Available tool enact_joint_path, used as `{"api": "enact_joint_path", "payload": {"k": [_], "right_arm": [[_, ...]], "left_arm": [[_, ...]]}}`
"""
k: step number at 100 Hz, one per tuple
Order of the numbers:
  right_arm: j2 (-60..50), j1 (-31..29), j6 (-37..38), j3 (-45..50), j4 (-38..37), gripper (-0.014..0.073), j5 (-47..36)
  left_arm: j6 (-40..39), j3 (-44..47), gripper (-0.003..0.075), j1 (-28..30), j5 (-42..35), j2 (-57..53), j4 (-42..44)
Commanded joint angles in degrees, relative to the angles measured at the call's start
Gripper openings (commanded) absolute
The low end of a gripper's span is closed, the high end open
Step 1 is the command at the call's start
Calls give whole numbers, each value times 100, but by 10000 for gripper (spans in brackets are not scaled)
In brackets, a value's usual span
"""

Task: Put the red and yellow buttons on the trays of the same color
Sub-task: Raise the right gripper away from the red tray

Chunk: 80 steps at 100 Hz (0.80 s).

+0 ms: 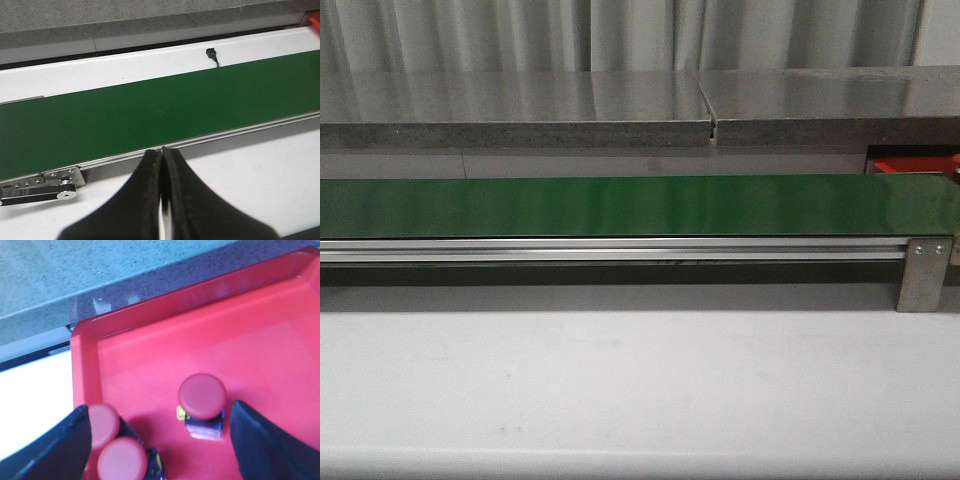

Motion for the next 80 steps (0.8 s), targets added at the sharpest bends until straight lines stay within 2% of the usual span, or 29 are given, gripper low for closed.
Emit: {"api": "enact_joint_path", "payload": {"k": [1,7,20,28,38,80], "right_arm": [[-637,113,-208,160,9,505,-144],[-812,203,-382,342,3,428,-136],[-1269,488,-458,806,8,148,-114],[-1584,679,-458,1051,8,24,-108],[-1918,928,-464,1310,8,-76,-107],[-3477,1975,-578,2309,2,-76,97]], "left_arm": [[-46,-155,-20,-40,-381,2,-118],[-46,-155,-20,-40,-381,2,-118],[-46,-155,-20,-40,-381,2,-118],[-46,-155,-20,-40,-381,2,-118],[-46,-155,-20,-40,-381,2,-118],[-46,-155,-20,-40,-381,2,-118]]}}
